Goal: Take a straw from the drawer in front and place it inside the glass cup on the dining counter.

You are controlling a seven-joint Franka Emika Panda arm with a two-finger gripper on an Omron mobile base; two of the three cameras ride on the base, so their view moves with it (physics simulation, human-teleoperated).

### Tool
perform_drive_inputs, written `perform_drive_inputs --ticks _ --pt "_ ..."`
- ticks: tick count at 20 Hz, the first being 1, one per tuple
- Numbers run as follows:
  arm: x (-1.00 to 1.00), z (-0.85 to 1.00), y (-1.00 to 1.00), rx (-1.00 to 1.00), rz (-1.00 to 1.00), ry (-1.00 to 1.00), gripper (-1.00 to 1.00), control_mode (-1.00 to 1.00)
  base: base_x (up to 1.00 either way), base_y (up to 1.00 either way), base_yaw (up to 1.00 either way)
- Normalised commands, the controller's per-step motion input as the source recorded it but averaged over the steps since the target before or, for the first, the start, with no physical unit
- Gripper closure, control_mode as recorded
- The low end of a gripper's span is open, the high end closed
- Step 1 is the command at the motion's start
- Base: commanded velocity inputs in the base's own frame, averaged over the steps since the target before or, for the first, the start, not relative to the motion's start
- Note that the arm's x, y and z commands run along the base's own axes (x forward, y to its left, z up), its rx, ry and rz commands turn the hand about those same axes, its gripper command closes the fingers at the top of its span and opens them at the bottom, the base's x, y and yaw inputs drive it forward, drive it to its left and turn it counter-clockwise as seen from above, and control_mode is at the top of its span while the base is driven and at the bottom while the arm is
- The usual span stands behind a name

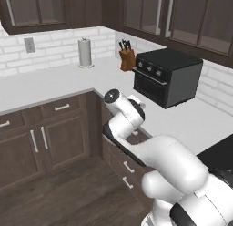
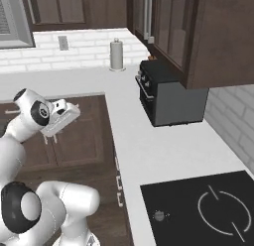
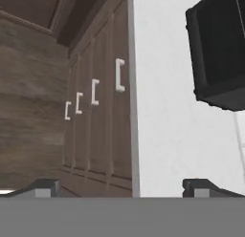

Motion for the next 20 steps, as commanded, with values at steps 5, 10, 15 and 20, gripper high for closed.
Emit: perform_drive_inputs --ticks 5,10,15,20 --pt "0.29 -0.54 0.12 -0.31 -0.14 -0.03 -1.0 -1.0 0.0 0.0 0.0" --pt "0.15 -0.46 0.0 -0.29 -0.21 -0.07 -1.0 -1.0 0.0 0.0 0.0" --pt "0.25 -0.41 -0.08 -0.28 -0.27 -0.11 -1.0 -1.0 0.0 0.0 0.0" --pt "0.3 -0.28 -0.21 -0.21 -0.25 -0.12 -1.0 -1.0 0.0 0.0 0.0"
